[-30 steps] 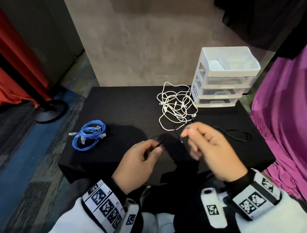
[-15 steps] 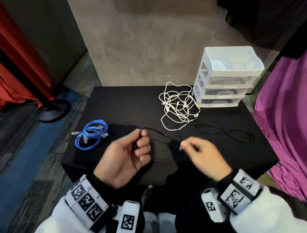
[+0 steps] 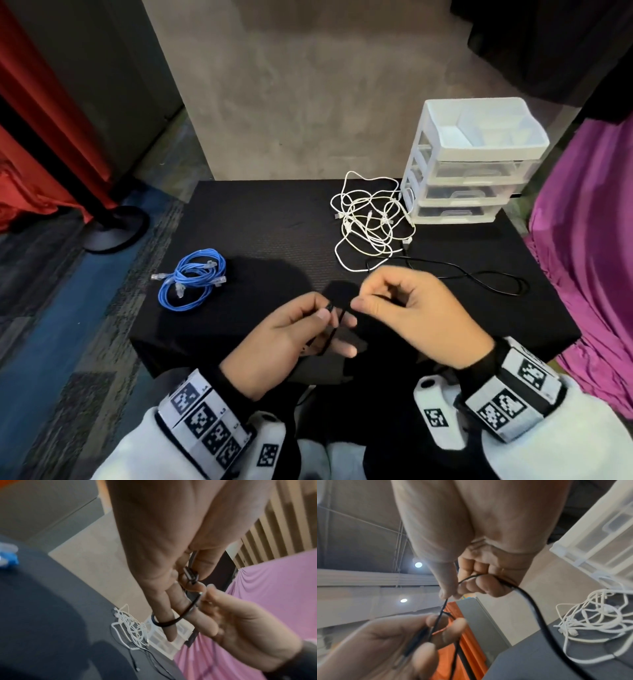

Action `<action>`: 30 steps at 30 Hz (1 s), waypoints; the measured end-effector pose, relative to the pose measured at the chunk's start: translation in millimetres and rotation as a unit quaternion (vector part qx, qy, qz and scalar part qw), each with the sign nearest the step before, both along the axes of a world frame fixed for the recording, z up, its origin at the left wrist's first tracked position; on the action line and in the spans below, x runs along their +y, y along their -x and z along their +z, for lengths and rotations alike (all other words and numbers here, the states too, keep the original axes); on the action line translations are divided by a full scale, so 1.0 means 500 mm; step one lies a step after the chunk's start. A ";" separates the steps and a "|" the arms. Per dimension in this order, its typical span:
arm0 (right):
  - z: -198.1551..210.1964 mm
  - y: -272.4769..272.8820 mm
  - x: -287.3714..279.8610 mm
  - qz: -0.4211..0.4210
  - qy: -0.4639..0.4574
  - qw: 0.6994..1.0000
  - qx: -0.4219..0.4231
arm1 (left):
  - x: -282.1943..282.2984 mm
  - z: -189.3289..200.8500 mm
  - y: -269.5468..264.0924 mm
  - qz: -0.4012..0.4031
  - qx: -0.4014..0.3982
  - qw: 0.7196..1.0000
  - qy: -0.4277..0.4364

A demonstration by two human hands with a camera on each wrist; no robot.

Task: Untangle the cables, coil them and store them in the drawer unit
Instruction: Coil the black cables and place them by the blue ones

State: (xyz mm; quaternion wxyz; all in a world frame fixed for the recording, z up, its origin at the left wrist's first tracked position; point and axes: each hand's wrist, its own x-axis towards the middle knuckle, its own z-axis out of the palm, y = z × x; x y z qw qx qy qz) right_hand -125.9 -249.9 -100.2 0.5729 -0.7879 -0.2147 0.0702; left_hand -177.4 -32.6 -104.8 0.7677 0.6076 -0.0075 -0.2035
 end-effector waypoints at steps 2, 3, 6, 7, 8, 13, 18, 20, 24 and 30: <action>-0.010 -0.014 -0.004 -0.026 -0.018 0.999 0.008 | -0.007 0.000 0.001 -0.010 0.013 1.000 0.023; -0.018 -0.016 -0.003 -0.020 -0.040 0.999 0.032 | -0.009 0.000 0.001 -0.017 0.017 0.999 0.038; -0.039 -0.007 0.009 0.038 -0.160 0.970 0.179 | -0.018 -0.003 0.004 -0.028 0.033 0.995 0.089; -0.043 -0.002 0.015 0.048 -0.196 0.954 0.221 | -0.020 -0.004 0.004 -0.029 0.036 0.994 0.099; -0.045 0.001 0.019 0.048 -0.217 0.944 0.244 | -0.019 -0.007 0.004 -0.025 0.036 0.994 0.100; -0.054 -0.006 0.022 0.038 -0.189 0.951 0.240 | -0.004 -0.024 0.002 0.041 0.014 0.997 0.058; -0.051 0.007 0.048 0.055 -0.250 0.920 0.298 | -0.002 -0.033 0.001 0.061 0.047 0.987 0.139; -0.057 0.007 0.054 0.034 -0.242 0.932 0.266 | -0.001 -0.036 -0.001 0.069 0.044 0.989 0.124; -0.068 0.007 0.056 0.009 -0.228 0.946 0.229 | -0.001 -0.050 -0.005 0.085 0.047 0.993 0.072; -0.080 0.011 0.049 -0.003 -0.214 0.950 0.226 | -0.018 -0.060 -0.002 0.137 0.041 0.990 0.016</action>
